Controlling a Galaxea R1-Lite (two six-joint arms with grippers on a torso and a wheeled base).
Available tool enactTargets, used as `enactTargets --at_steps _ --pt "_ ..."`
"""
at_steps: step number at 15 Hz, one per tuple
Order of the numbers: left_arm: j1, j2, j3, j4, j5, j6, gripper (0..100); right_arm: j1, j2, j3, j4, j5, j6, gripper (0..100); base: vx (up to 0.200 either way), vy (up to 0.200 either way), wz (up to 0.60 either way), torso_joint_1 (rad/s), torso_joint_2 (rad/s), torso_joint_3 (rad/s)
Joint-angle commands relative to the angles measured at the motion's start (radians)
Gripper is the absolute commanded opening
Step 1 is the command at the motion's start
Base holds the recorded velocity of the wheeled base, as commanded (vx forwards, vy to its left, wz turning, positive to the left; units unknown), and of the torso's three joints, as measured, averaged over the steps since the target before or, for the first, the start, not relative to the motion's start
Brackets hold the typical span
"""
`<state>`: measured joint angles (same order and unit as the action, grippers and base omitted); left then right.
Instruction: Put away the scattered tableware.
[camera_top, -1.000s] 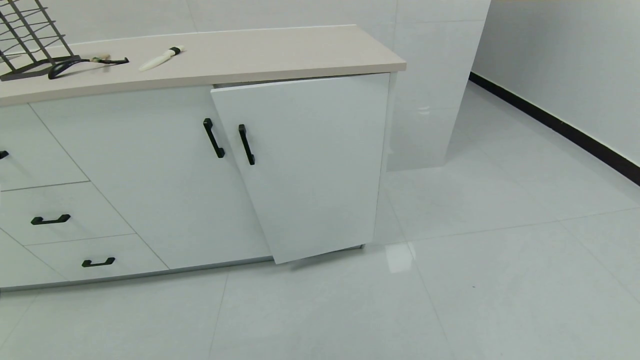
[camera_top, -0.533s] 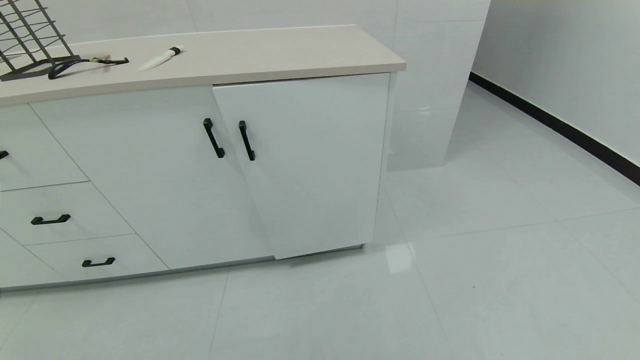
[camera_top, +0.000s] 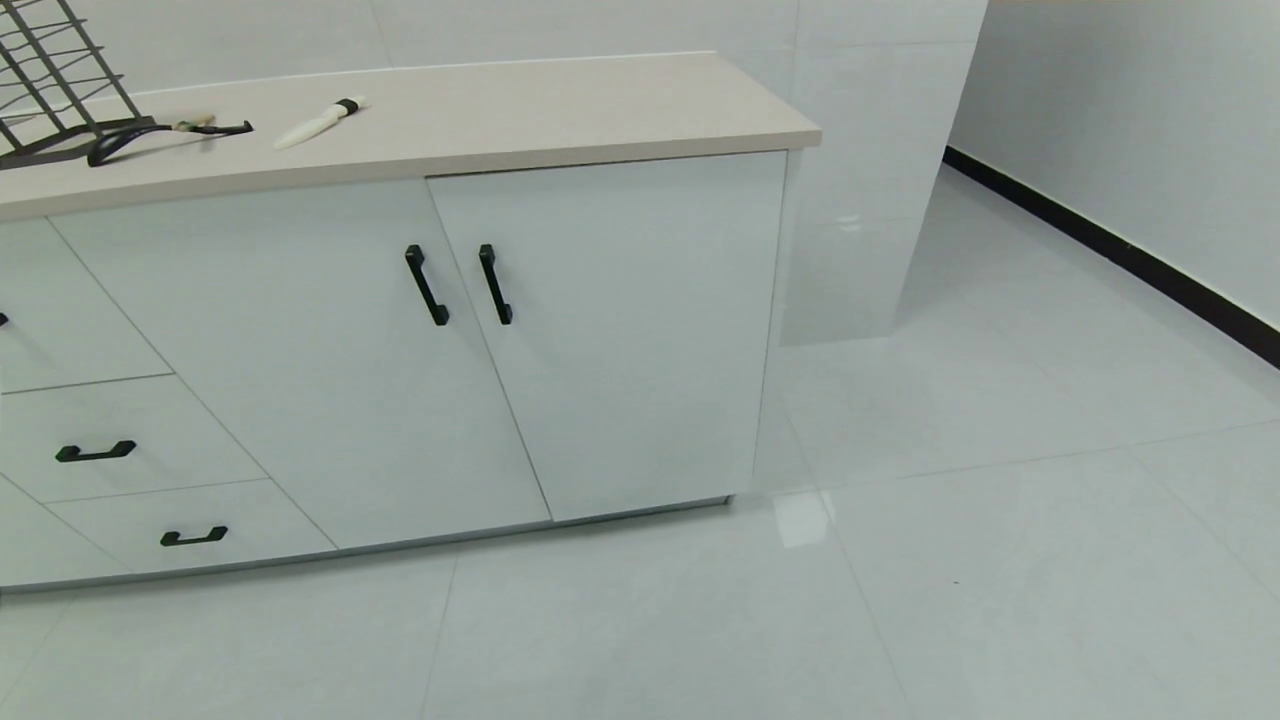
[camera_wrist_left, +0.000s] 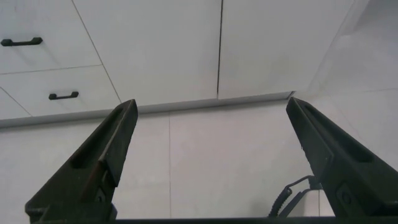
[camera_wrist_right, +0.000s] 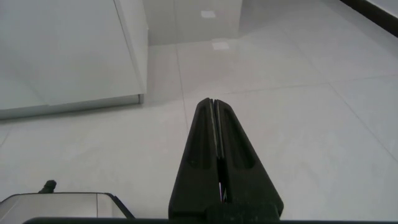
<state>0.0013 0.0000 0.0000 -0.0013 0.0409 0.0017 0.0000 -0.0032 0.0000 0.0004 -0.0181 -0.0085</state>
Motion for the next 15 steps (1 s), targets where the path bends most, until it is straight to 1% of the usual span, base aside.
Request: enactTargets --at_steps 1,4,9,11,15 --pt "0.0 0.0 0.0 0.0 -0.001 -0.003 100 0.0 0.003 0.0 0.001 0.001 -0.001 0 0.2 0.0 0.0 0.002 0.0 0.002" --pt "0.0 0.0 0.0 0.0 -0.001 -0.003 100 0.0 0.003 0.0 0.001 0.001 -0.001 0 0.2 0.2 0.0 -0.001 0.0 0.005" --pt "0.0 0.0 0.0 0.0 0.001 -0.003 100 0.0 0.003 0.0 0.001 0.0 -0.001 0 0.0 0.2 0.0 0.004 0.0 0.0" --pt "0.0 0.0 0.0 -0.002 -0.001 -0.037 100 0.0 0.003 0.0 0.001 0.001 -0.002 0 0.0 0.2 0.0 0.01 0.01 0.002" --pt "0.0 0.0 0.0 -0.003 -0.003 -0.037 100 0.0 0.003 0.0 0.001 0.001 -0.002 0 0.0 0.2 0.0 0.002 0.0 0.002"
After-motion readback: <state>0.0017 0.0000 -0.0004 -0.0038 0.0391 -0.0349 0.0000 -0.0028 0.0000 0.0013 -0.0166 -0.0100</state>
